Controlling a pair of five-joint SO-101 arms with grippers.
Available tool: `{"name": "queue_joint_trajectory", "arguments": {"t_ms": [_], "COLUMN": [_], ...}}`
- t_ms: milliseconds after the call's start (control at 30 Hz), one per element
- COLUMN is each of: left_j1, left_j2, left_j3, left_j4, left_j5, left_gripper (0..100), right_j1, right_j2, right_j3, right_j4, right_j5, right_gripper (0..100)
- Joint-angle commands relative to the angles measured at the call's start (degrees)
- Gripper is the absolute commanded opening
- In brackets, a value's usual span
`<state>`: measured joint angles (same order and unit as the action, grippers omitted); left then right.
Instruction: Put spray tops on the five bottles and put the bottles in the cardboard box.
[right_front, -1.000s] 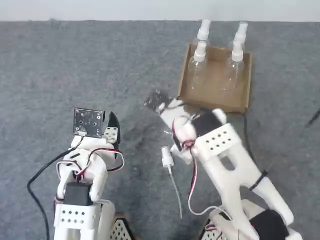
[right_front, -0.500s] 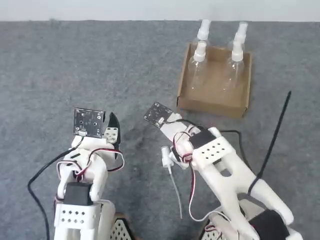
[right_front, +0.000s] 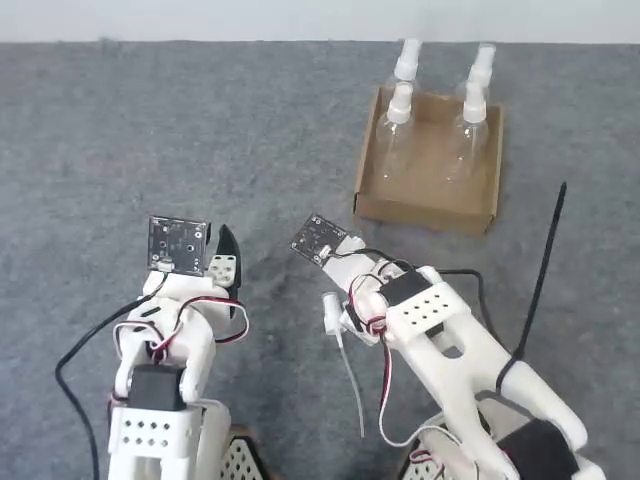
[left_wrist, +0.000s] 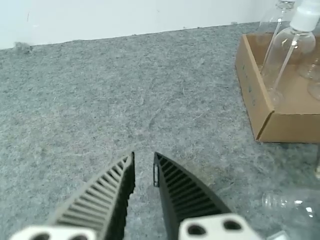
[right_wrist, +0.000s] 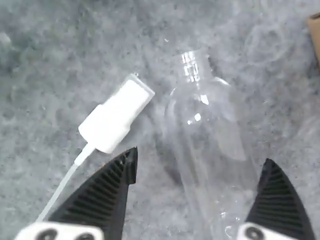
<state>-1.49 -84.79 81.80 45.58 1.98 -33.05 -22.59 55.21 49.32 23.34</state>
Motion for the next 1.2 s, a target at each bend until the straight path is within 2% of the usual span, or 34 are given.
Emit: {"name": "queue_joint_trajectory", "arguments": {"t_ms": [0, 233, 400, 567, 833, 1033, 1167], "left_j1": [0.0, 0.0, 0.0, 0.0, 0.09, 0.09, 0.09], "left_j2": [0.7, 0.7, 0.7, 0.7, 0.7, 0.7, 0.7], "left_j3": [-0.4, -0.4, -0.4, -0.4, 0.31, 0.4, 0.4], "left_j4": [-1.58, -1.58, -1.58, -1.58, -2.02, -2.02, -2.02], "left_j5": [-0.09, -0.09, -0.09, -0.09, -0.09, -0.09, -0.09], "left_gripper": [5, 5, 5, 5, 5, 5, 5], "right_j1": [-0.48, -0.4, -0.4, -0.31, -0.13, -0.04, 2.07], "right_j2": [4.0, 9.63, 8.66, 7.08, 1.01, -3.03, -5.85], "right_j3": [-1.85, -4.57, -4.57, -4.48, -6.33, -6.86, -12.84], "right_j4": [-1.36, -1.36, -1.27, -1.1, 6.02, 9.71, 18.42], "right_j5": [0.26, 0.18, 0.0, -3.69, -5.98, -6.42, -6.33], "right_gripper": [31.4, 30.9, 22.1, 17.9, 5.8, 5.6, 5.4]}}
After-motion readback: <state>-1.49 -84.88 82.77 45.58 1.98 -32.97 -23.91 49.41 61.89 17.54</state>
